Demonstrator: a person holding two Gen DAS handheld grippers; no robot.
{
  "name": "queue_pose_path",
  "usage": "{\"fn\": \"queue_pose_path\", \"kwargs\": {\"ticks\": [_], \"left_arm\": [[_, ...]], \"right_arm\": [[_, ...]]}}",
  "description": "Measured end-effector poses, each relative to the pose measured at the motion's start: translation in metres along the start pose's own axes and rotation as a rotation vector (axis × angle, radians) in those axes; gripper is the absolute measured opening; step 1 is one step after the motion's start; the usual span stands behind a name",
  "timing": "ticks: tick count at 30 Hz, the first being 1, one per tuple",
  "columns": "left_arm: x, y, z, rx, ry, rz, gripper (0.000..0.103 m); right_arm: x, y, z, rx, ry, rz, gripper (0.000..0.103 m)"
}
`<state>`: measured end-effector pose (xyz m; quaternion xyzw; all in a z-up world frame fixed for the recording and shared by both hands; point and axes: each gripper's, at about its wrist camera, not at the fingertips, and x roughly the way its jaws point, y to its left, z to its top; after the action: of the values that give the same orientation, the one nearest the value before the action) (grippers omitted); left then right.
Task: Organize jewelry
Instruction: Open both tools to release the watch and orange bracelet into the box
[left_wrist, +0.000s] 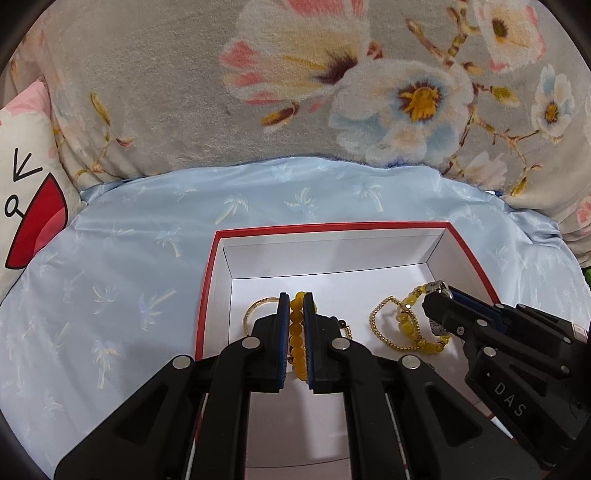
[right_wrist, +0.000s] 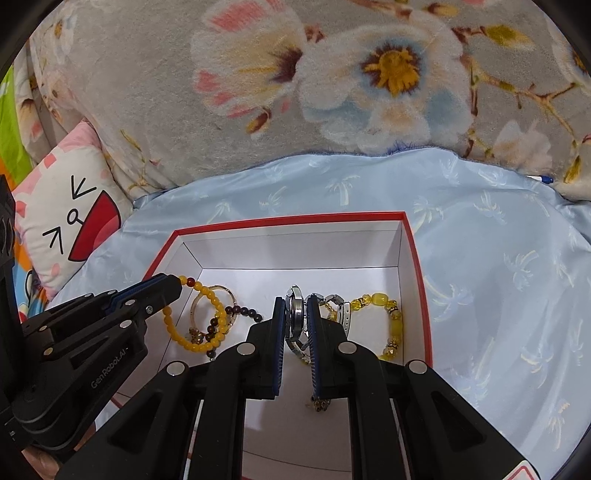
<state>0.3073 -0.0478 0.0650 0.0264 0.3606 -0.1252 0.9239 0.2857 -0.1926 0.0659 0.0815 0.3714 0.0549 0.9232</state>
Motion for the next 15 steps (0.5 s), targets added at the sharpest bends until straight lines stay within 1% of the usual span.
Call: {"fn": "queue_pose_path", "kwargs": {"ticks": [15], "left_arm": [[0.016, -0.004, 0.004, -0.001, 0.011, 0.005, 0.007]], "right_arm": [[0.013, 0.003, 0.001, -0.009, 0.004, 0.006, 0.011]]}}
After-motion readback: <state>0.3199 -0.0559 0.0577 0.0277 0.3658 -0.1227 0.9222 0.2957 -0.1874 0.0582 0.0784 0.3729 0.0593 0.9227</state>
